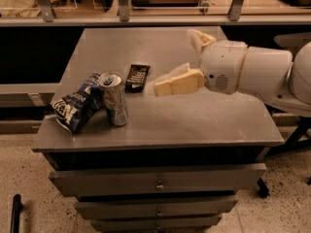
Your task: Move redbull can near blue chip bag
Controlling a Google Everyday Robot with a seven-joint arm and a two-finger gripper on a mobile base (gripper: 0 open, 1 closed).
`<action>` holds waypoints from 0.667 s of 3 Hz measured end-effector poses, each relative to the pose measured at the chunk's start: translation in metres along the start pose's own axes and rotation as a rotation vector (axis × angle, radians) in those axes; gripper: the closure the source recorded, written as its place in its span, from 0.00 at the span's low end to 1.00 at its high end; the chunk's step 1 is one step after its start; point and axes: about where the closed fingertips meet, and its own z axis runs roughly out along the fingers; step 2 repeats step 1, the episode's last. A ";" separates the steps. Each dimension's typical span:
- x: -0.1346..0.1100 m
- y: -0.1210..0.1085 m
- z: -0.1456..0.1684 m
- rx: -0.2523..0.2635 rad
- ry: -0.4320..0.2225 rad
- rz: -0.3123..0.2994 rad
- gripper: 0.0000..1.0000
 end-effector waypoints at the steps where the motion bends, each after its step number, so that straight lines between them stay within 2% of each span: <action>1: -0.001 -0.004 -0.005 0.018 0.011 0.007 0.00; 2: -0.001 -0.004 -0.005 0.018 0.011 0.007 0.00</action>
Offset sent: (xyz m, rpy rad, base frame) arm 0.0000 0.0000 0.0000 0.0000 0.0000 0.0000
